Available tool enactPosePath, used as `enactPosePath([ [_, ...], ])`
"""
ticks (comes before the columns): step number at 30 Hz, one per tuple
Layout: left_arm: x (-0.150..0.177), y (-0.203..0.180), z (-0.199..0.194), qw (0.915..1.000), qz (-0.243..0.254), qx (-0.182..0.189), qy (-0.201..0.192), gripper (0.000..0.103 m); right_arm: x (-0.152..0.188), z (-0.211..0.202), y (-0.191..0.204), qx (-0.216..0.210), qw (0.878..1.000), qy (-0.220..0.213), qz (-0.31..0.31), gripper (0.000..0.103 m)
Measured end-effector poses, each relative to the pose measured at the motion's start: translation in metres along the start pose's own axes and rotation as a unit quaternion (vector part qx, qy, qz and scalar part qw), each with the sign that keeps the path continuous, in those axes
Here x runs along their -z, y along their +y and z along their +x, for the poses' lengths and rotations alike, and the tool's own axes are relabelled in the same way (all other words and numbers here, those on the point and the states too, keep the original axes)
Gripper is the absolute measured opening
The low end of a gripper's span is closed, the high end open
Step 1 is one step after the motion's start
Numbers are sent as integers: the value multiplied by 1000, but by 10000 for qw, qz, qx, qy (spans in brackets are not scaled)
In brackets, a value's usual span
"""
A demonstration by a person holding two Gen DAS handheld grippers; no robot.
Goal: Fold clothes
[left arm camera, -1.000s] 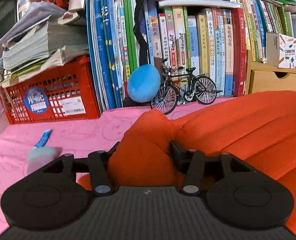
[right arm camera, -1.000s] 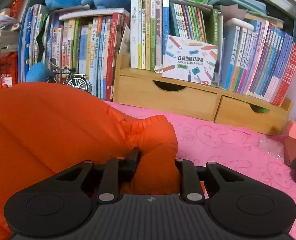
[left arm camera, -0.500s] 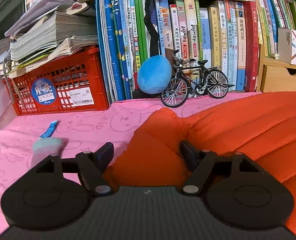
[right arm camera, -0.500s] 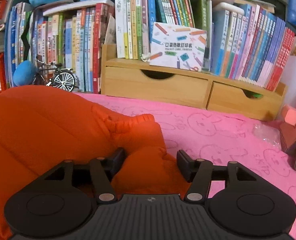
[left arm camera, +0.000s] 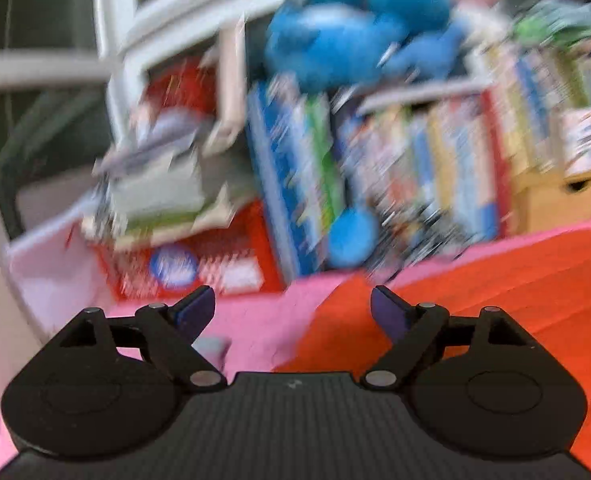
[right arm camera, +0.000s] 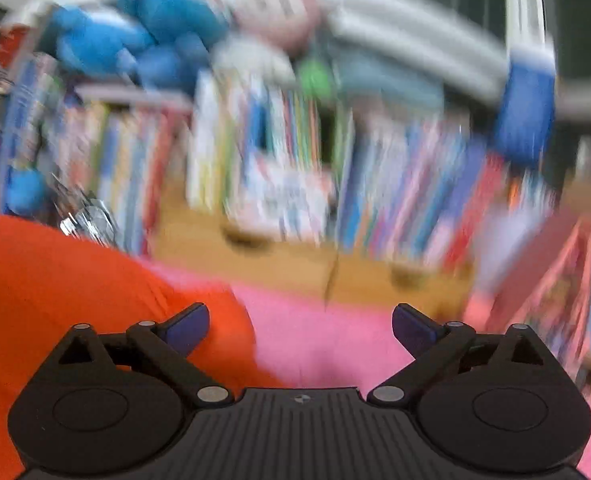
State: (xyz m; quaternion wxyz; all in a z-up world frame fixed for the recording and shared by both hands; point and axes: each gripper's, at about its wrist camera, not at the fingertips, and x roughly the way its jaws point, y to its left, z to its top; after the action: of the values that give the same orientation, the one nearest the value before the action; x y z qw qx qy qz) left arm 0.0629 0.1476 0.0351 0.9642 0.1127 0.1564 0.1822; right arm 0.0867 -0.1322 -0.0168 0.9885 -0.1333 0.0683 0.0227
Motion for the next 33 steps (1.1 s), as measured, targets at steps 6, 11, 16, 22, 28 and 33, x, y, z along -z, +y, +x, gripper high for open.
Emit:
enactPosePath([
  [6,-4,-48,-27,9966,676,404,-248,90,-35,-35,56,-1002,9895,-803,-668,103],
  [11,13,-77,-21,9922,1165,421,-104,90,-22,-32,90,-1308,9829,-513,-1188,102],
  [16,28,-90,-4,9890,1427,361,156,91,-7,-26,109,-1376,9794,-318,-1445,102],
  [22,54,-104,12,9855,1643,303,284,92,18,-6,118,-1374,9778,248,-1561,102],
  [28,63,-108,17,9845,1704,256,326,92,23,-1,126,-1336,9733,499,-1799,102],
  [33,63,-103,21,9847,1668,319,382,95,23,4,121,-1412,9728,659,-1713,102],
])
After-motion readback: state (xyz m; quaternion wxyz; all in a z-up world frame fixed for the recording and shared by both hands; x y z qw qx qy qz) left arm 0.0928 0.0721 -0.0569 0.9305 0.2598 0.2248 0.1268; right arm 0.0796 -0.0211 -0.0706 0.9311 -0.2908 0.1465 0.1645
